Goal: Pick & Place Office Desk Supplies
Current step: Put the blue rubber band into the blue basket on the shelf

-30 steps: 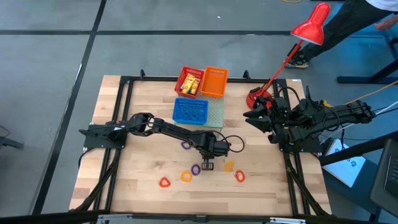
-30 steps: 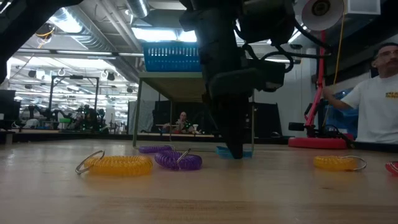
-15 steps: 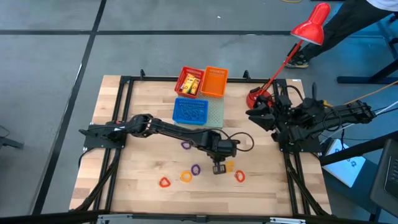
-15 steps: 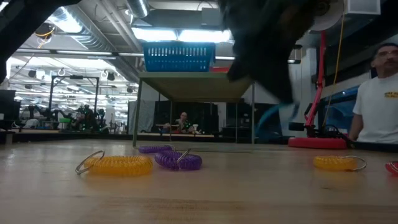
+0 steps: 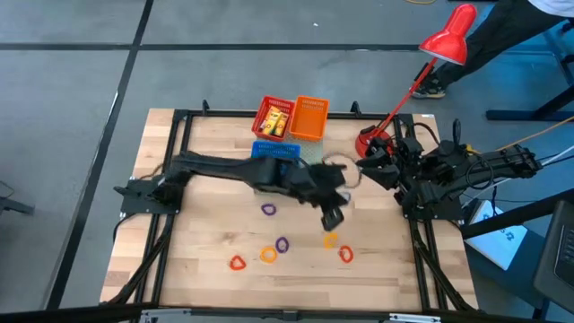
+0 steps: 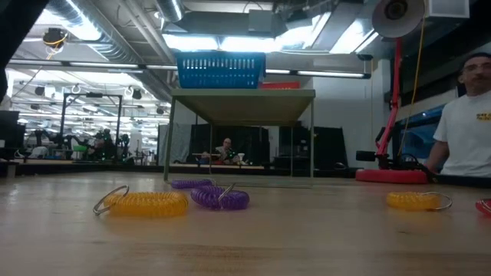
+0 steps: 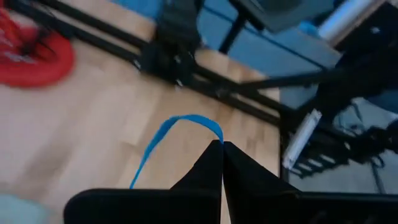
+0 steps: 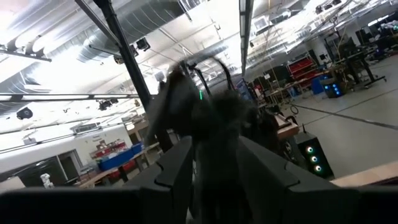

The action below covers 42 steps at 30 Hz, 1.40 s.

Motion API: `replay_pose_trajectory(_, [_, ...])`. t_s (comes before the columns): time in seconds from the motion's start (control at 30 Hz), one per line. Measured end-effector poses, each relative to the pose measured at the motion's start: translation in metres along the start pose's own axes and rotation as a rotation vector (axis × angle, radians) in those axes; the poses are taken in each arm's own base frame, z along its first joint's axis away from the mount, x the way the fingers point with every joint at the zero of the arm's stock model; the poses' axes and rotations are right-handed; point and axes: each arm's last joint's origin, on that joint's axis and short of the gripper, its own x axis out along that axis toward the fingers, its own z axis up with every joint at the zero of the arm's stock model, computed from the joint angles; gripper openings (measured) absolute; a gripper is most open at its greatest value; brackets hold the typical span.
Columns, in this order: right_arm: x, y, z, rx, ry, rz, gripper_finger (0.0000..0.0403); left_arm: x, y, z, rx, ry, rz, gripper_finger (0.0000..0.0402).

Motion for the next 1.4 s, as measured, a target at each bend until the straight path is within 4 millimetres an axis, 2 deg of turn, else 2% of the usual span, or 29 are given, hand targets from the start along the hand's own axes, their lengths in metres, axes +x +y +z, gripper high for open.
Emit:
replay_pose_trajectory(0.17, [0.0,0.0,-0.001,0.03,0.007,-0.003,0.0128,-0.062,-0.001,0.014,0.057,-0.038,0.082,0.0002])
replay_pose_trajectory(0.27, [0.0,0.0,-0.001,0.055,0.009,-0.005,0.0128,-0.093,0.008,0.01,0.092,0.022,0.205,0.0001])
replay_pose_trajectory(0.4, [0.0,-0.001,-0.001,0.061,-0.002,-0.029,0.0128,-0.116,0.017,0.005,0.158,0.088,0.315,0.0002])
replay_pose_trajectory(0.53, [0.0,-0.001,-0.001,0.06,-0.001,-0.034,0.0128,-0.139,0.023,0.007,0.176,0.103,0.339,0.0001])
replay_pose_trajectory(0.8, [0.0,-0.002,-0.001,0.054,-0.003,-0.037,0.0128,-0.163,0.026,0.01,0.23,0.045,0.318,0.0001])
replay_pose_trajectory(0.9, [0.0,-0.002,-0.001,0.056,-0.008,-0.047,0.0128,-0.16,0.025,0.003,0.199,-0.05,0.21,0.0001])
replay_pose_trajectory(1.03, [0.0,-0.002,-0.002,0.055,0.002,-0.055,0.0128,-0.153,0.033,-0.029,0.138,-0.202,0.082,0.0001])
replay_pose_trajectory(1.13, [0.0,-0.003,-0.002,0.067,0.004,-0.057,0.0128,-0.157,0.053,-0.065,0.093,-0.259,0.088,0.0001])
replay_pose_trajectory(1.2, [0.0,-0.003,-0.002,0.079,0.004,-0.058,0.0128,-0.159,0.069,-0.082,0.096,-0.304,0.12,0.0001])
replay_pose_trajectory(1.4, [0.0,-0.005,-0.002,0.084,-0.015,-0.116,0.0128,-0.171,0.106,-0.103,0.055,-0.425,0.154,0.0001])
